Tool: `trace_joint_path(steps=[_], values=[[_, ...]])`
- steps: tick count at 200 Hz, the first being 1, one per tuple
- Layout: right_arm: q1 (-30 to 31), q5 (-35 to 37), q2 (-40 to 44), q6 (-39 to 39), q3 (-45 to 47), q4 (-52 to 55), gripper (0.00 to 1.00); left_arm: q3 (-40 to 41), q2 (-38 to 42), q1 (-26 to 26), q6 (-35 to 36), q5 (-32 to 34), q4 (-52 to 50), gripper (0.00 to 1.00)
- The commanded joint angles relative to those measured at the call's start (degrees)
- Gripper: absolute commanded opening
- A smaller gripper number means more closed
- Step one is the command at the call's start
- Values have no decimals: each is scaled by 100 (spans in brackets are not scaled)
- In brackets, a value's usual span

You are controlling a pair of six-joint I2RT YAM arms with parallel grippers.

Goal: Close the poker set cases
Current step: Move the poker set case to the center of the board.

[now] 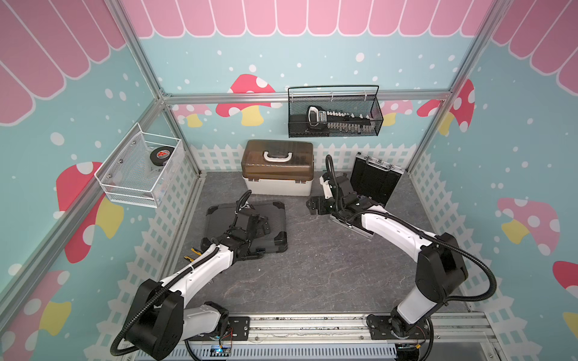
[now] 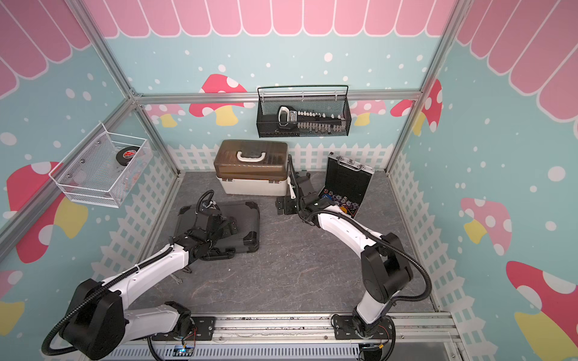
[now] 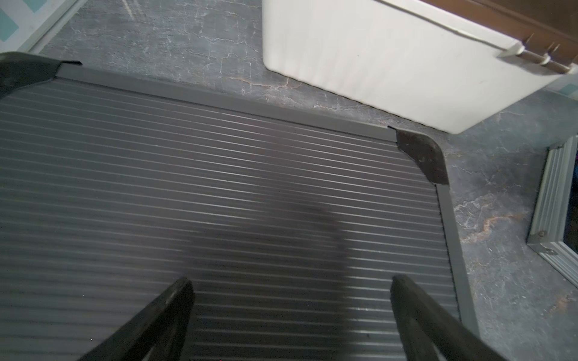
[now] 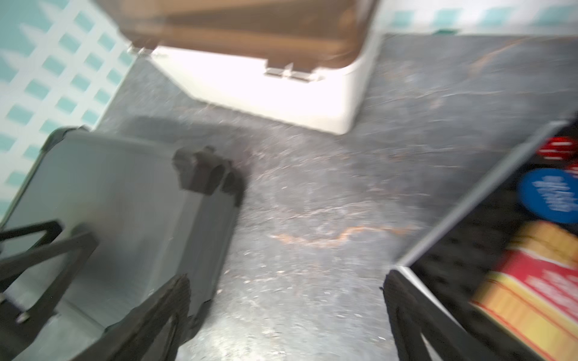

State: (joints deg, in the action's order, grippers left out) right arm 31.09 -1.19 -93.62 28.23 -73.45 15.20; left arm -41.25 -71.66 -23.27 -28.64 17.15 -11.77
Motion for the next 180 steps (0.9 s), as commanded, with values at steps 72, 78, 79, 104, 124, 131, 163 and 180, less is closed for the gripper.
trace_joint_path(steps=[72,78,79,104,124,131,163,180], values=[[-1080,1558,1120,-371,671,1002,94,-1084,-766,-1420,324,-279,305,99],[-1175,1639,1183,-379,710,1053,93,-1176,-912,-1471,376,-356,387,99],[-1184,1652,1190,-379,718,1063,93,-1193,-942,-1479,385,-372,395,99],[-1474,2140,1436,-490,862,1114,92,-1701,-1665,-1706,758,-749,593,99],[-1791,2228,1544,-616,856,1151,92,-2175,-2244,-1825,939,-891,670,99],[-1952,2104,1570,-642,835,1144,92,-2338,-2417,-1839,969,-959,686,99],[-2526,1628,1599,-729,603,1134,91,-2854,-3067,-1857,1034,-1147,970,99],[-2812,1397,1496,-782,465,1126,91,-3067,-3390,-1858,1126,-1233,1173,99]])
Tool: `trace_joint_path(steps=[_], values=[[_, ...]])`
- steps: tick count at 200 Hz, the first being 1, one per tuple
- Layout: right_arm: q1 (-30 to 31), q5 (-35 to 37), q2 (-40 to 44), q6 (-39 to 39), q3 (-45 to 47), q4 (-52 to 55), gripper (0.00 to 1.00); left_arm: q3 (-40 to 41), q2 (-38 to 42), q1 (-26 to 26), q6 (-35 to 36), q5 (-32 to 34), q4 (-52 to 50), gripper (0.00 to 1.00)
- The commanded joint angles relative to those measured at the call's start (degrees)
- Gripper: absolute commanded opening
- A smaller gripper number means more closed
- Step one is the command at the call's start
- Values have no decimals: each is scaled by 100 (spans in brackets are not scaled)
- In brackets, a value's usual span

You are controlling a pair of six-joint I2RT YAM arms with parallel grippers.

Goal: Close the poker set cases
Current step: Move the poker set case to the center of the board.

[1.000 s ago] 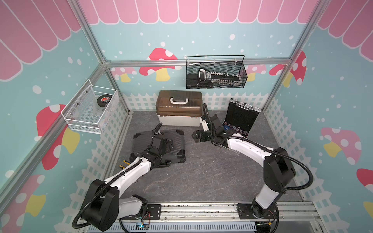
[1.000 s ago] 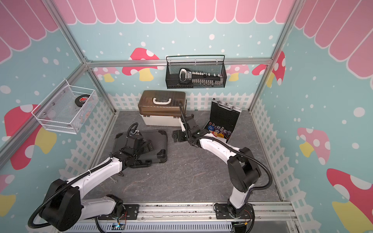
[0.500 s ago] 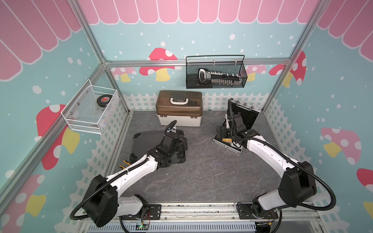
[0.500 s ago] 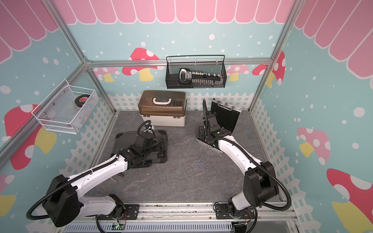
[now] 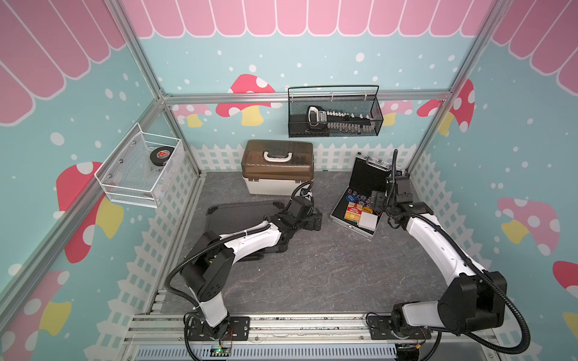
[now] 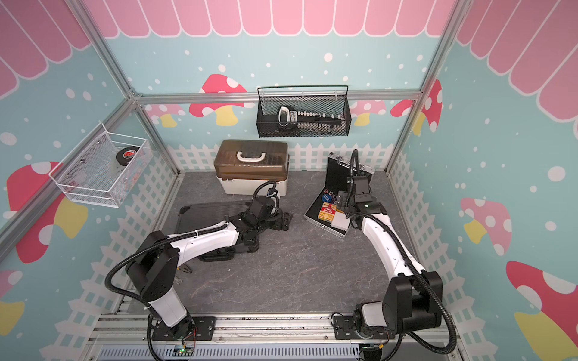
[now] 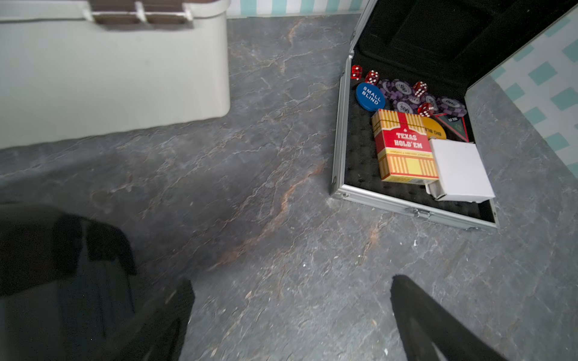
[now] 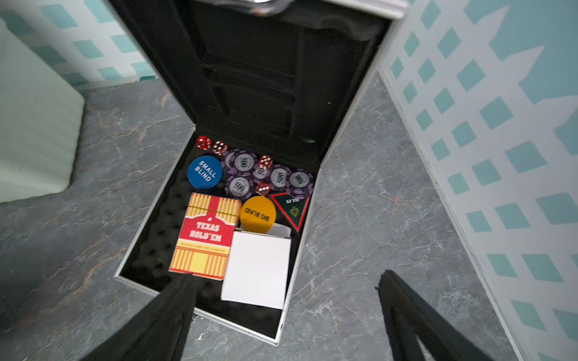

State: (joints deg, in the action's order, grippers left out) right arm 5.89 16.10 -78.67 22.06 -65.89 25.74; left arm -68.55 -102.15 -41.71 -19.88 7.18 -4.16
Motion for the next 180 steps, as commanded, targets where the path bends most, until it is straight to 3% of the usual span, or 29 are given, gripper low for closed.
trace_joint_path(steps=[1,92,180], values=[[-308,-347,-3,-171,-301,72,91,-353,-354,-13,253,-244,419,99],[-971,-1173,-800,-665,-583,-583,89,-1907,-1957,-38,878,-442,170,97],[-1068,-986,-929,-1089,-399,-1072,90,-3038,-3033,-109,775,-341,-393,92]])
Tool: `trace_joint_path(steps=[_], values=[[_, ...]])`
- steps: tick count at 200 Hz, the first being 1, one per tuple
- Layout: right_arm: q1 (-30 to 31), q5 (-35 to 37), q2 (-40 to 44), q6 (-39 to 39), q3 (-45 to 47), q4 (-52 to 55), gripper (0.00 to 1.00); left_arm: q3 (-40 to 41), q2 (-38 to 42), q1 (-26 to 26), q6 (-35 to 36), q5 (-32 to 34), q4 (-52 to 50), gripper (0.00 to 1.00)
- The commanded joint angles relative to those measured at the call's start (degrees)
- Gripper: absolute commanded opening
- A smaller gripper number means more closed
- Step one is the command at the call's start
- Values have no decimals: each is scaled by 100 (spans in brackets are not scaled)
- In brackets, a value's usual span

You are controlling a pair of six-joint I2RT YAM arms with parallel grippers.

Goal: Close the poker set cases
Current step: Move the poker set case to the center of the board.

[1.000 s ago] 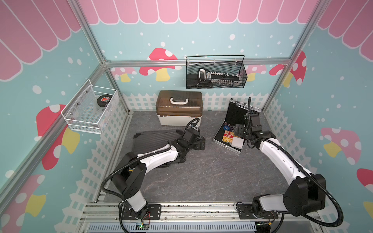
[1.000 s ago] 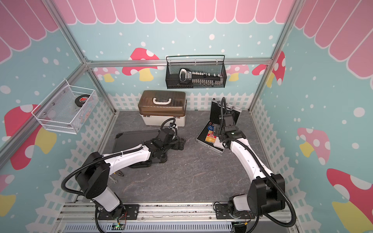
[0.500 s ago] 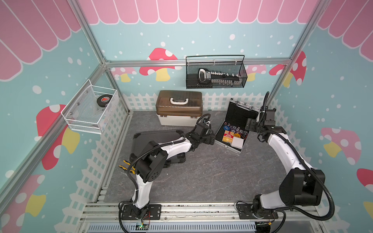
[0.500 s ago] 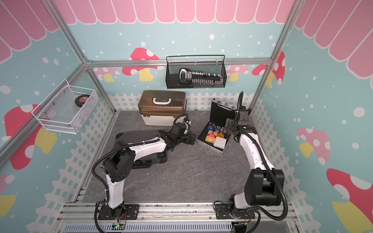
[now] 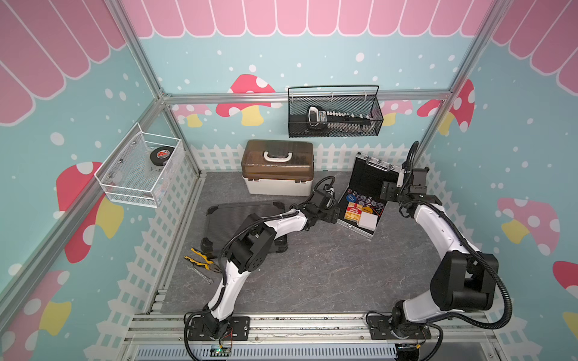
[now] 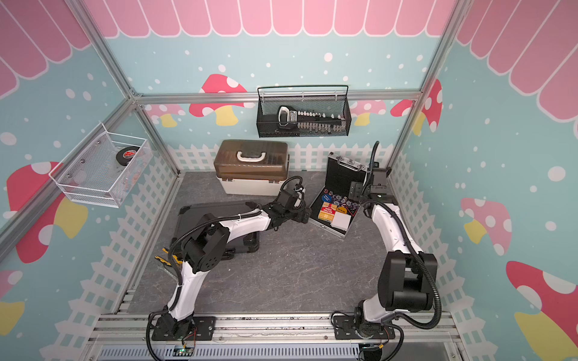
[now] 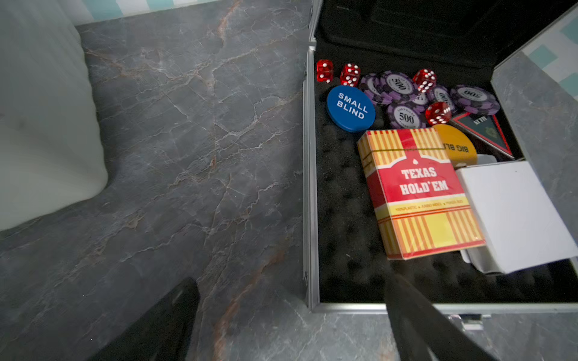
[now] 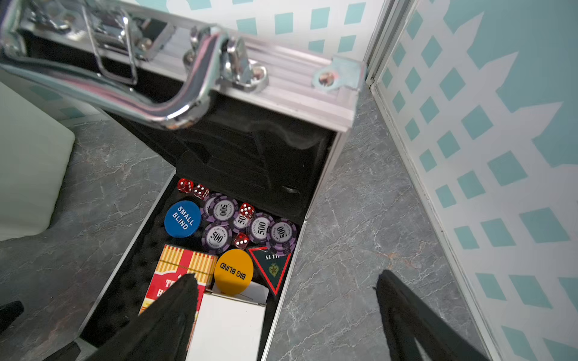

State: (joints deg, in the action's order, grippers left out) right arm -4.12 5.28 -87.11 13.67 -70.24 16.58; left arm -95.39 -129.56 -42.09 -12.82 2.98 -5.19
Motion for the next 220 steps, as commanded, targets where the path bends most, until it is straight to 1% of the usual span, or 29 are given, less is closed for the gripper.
trace_joint_path(steps=[1,35,60,87,121,139,160,184,202,220], values=[[-69,96,-86,-255,36,-160,90,-364,-304,-72,65,83,-294,92],[-89,105,-186,-360,24,-279,90,-782,-604,-92,113,311,-664,88],[-87,123,-224,-469,92,-497,90,-1001,-744,-90,68,556,-920,88],[-85,219,-261,-642,193,-742,89,-1062,-794,-90,15,569,-970,88],[-98,545,-276,-799,261,-948,87,-1165,-857,-89,-1,516,-1087,83],[-98,587,-259,-822,352,-1164,86,-1189,-893,-89,6,517,-1142,81],[-98,606,-365,-861,310,-1230,83,-1234,-912,-90,25,538,-1222,76],[-98,624,-476,-877,352,-1429,79,-1207,-881,-89,68,610,-1275,73],[-98,580,-562,-905,337,-1583,75,-1188,-873,-89,100,640,-1304,72],[-94,605,-648,-920,339,-1729,69,-1189,-878,-90,111,649,-1309,70]])
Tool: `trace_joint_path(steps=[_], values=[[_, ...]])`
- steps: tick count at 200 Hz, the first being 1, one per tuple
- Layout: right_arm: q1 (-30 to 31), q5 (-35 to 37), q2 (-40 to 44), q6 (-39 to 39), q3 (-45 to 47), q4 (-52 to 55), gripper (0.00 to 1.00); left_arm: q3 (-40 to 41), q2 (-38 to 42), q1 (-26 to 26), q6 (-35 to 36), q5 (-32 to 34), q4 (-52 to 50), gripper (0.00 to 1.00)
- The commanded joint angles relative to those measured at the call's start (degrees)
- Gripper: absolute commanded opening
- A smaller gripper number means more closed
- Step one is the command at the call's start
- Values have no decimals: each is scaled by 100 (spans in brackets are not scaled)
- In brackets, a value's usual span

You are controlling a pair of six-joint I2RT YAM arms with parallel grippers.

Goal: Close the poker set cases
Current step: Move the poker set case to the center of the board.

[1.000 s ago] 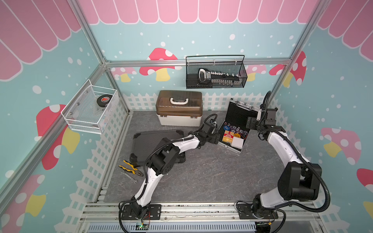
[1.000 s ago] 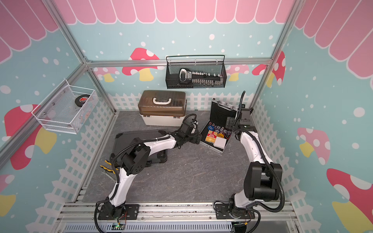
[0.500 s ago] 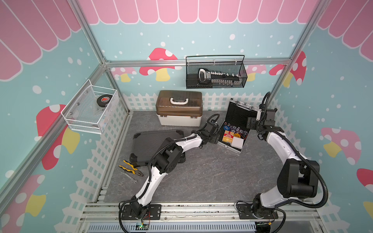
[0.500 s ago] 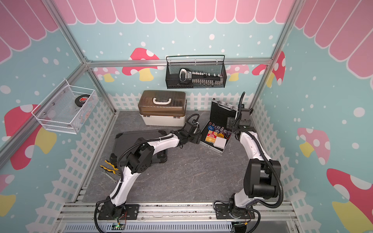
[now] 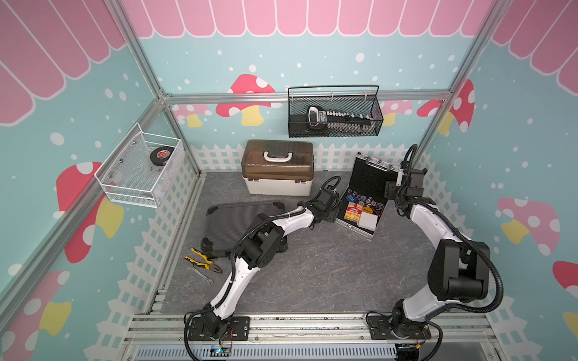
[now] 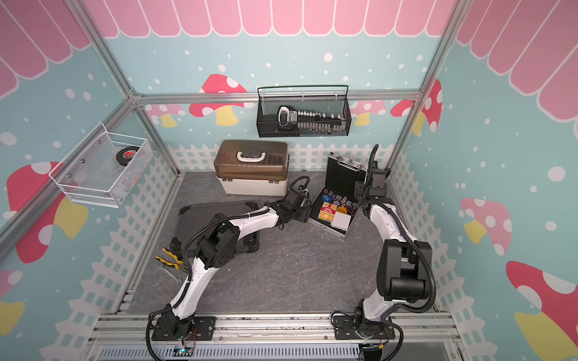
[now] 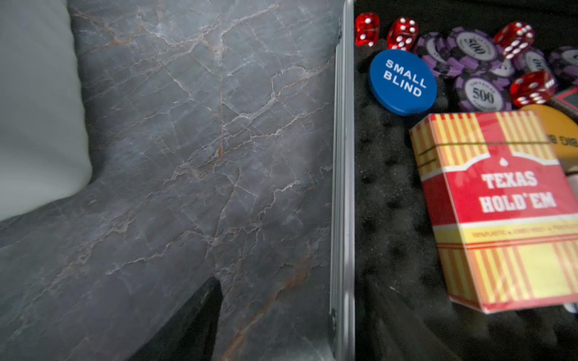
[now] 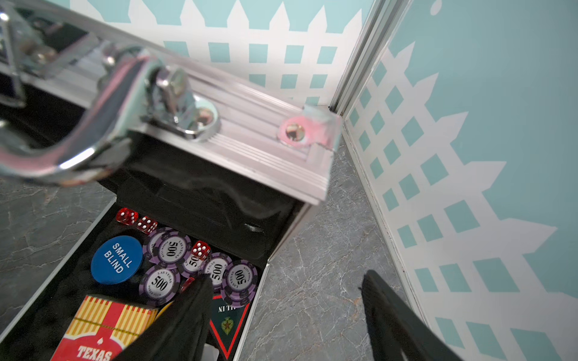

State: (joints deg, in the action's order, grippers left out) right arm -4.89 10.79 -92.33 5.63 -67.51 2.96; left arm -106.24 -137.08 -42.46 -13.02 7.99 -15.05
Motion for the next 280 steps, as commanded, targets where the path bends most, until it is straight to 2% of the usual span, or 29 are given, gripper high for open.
trace_joint_path(steps=[1,60,84,123,191,218,280], values=[[-19,55,-131,-115,68,-384,68,-106,-126,-53,132,150,-323,70],[-22,16,-193,-236,448,-1232,55,-107,-141,-52,158,129,-374,64],[-23,-19,-222,-305,611,-1559,46,-112,-139,-57,159,124,-385,62],[-21,-121,-316,-361,698,-1869,26,-115,-120,-54,176,103,-394,58],[-21,-342,-383,-500,868,-1984,7,-109,-108,1,160,115,-551,54],[-21,-477,-352,-521,939,-1979,4,-94,-117,26,96,127,-625,50],[-21,-772,-253,-287,1089,-1913,3,112,36,53,27,252,-701,38]])
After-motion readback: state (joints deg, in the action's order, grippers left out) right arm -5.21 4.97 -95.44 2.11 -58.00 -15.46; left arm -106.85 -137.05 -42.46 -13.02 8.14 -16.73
